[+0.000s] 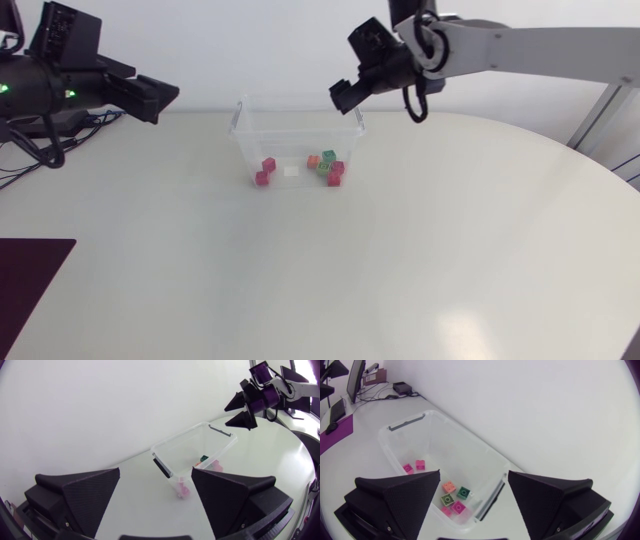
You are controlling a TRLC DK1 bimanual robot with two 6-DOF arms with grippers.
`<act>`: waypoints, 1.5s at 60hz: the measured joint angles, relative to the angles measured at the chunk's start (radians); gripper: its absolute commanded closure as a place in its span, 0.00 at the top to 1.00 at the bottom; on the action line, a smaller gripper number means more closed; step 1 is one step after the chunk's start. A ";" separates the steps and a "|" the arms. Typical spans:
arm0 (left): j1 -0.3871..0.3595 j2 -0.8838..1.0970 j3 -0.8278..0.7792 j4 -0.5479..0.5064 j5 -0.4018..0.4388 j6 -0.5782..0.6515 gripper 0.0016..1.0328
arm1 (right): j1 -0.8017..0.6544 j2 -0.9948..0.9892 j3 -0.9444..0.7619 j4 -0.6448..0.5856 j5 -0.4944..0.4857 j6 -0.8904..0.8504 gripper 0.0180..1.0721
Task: Place the duplo bricks in the container
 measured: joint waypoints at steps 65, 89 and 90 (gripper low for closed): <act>0.192 -0.486 -0.455 0.019 -0.007 -0.042 0.96 | -0.161 -1.072 -1.019 0.255 0.317 0.044 0.96; 0.196 -0.684 -0.647 0.071 -0.007 -0.068 0.96 | -0.294 -1.395 -1.296 0.255 0.335 0.045 0.96; 0.193 -0.693 -0.654 0.072 -0.008 -0.068 0.96 | -0.295 -1.407 -1.305 0.255 0.335 0.046 0.96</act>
